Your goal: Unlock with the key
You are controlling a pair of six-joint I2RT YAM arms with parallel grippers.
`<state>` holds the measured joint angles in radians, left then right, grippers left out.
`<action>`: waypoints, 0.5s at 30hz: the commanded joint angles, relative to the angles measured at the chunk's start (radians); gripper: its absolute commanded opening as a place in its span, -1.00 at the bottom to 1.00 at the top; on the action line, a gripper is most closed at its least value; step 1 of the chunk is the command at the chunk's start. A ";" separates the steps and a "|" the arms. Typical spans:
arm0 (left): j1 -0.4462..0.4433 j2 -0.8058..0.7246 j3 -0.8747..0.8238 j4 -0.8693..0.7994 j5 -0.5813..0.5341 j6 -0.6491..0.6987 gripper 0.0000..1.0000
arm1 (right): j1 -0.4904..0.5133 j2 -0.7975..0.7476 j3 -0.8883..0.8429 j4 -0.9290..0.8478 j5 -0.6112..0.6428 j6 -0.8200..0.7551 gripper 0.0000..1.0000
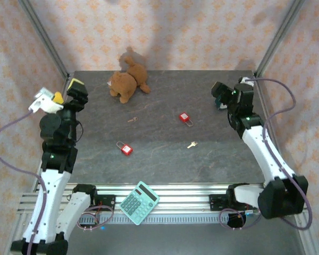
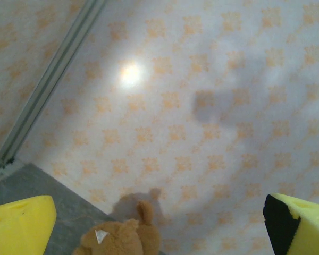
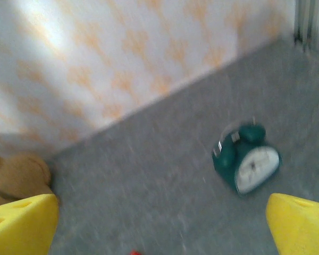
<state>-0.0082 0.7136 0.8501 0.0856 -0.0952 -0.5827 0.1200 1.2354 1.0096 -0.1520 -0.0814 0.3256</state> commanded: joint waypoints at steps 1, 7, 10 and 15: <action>0.008 0.068 0.044 -0.083 -0.009 -0.157 1.00 | 0.002 0.088 -0.006 -0.177 -0.136 0.047 0.99; 0.006 0.298 0.143 -0.133 0.185 -0.259 0.85 | 0.104 0.241 0.089 -0.337 -0.084 -0.018 0.32; -0.034 0.458 0.203 -0.159 0.360 -0.272 0.53 | 0.158 0.320 0.105 -0.342 -0.096 -0.040 0.10; -0.165 0.658 0.358 -0.429 0.377 -0.182 0.45 | 0.269 0.526 0.280 -0.443 -0.079 -0.179 0.32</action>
<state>-0.1280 1.3376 1.1351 -0.1734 0.1989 -0.7967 0.3431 1.6833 1.1992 -0.5083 -0.1726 0.2470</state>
